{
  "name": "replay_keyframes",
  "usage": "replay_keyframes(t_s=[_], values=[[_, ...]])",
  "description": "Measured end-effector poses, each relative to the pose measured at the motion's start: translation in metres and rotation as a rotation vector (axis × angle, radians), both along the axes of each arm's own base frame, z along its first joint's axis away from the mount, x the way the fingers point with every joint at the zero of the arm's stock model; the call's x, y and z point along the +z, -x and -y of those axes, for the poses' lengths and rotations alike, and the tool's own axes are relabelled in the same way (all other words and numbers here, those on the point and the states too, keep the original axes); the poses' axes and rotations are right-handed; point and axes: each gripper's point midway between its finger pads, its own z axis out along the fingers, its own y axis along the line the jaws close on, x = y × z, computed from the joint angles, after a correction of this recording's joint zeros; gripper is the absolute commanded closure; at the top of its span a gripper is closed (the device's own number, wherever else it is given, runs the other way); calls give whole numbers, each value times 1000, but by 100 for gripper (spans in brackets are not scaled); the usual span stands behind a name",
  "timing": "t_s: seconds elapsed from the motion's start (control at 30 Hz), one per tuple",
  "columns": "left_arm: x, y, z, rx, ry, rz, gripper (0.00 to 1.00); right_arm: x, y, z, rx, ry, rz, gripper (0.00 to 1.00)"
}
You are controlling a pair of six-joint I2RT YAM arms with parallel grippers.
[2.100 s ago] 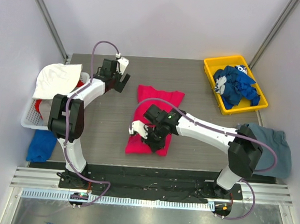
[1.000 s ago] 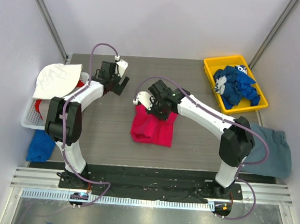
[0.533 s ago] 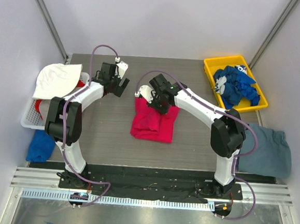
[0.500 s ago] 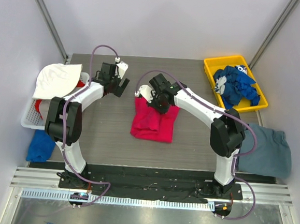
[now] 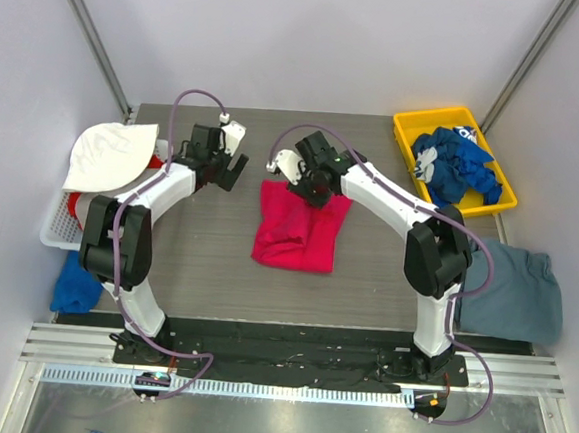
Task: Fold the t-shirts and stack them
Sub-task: Fold the tshirt
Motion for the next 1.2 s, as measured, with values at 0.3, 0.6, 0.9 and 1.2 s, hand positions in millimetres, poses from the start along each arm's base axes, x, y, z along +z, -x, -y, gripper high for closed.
replay_keyframes(t_s=[0.3, 0.6, 0.9, 1.2], values=[[-2, 3, 0, -4, -4, -6, 0, -11, -25, 13, -52, 14, 20, 78], [-2, 7, -1, -11, -7, -7, 0, -33, -49, 26, -104, 40, 13, 79], [3, 10, -1, -17, -10, 5, 0, -29, -73, 41, -161, 43, 56, 73], [2, 11, -1, -21, -14, 3, 0, -25, -66, 36, -168, 0, 28, 55]])
